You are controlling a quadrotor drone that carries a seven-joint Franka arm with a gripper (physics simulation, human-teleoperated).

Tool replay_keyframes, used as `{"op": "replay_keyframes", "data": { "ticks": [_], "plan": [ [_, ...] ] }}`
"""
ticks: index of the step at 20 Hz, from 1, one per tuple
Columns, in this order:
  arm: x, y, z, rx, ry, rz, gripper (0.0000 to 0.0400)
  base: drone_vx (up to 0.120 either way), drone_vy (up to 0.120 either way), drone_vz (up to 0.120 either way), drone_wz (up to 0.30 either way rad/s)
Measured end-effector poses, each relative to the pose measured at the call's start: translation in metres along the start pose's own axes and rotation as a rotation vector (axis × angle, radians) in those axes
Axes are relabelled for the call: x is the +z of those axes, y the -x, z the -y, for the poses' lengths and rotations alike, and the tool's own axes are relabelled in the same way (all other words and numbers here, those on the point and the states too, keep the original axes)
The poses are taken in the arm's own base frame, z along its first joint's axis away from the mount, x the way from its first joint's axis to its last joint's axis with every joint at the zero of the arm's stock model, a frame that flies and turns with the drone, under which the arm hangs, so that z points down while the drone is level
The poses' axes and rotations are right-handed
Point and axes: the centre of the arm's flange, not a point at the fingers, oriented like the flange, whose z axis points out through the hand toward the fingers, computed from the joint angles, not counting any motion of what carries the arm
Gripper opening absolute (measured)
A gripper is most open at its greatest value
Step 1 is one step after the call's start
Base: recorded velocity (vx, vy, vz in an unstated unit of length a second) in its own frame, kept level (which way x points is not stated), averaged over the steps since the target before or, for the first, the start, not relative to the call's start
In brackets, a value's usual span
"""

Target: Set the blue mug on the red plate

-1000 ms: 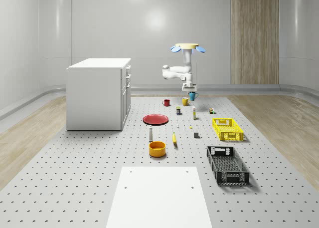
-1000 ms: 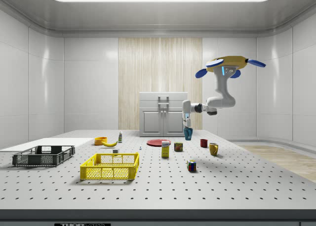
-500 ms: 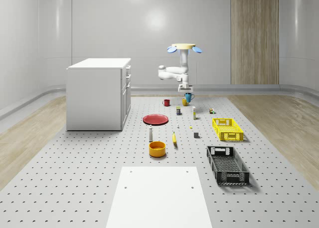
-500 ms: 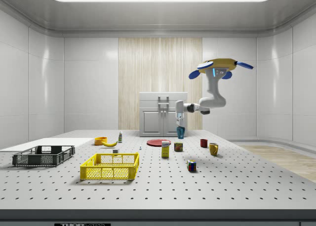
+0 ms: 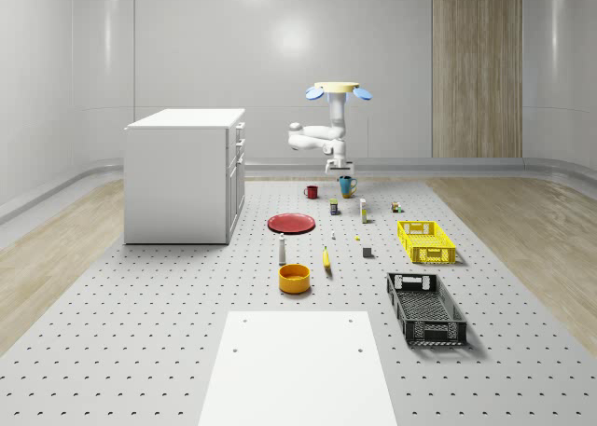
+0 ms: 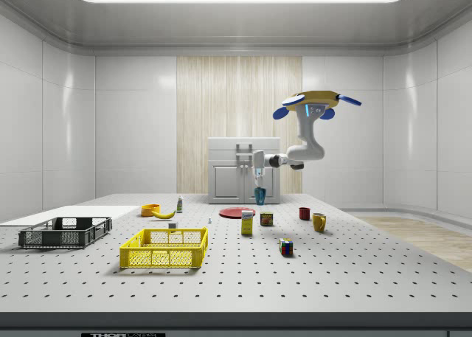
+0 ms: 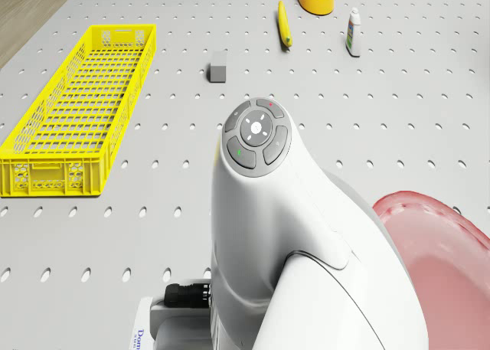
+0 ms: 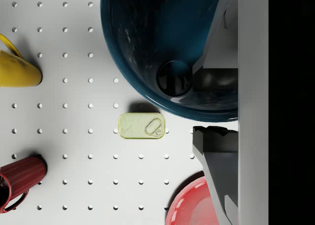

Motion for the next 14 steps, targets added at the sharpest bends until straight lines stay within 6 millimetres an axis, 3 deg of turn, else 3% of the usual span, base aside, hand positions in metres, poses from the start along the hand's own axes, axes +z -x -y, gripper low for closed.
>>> {"op": "replay_keyframes", "data": {
  "ticks": [14],
  "plan": [
    [0.0000, 0.0000, 0.0000, 0.000, 0.000, 0.000, 0.0100, 0.120, -0.120, 0.000, 0.000]
  ]
}}
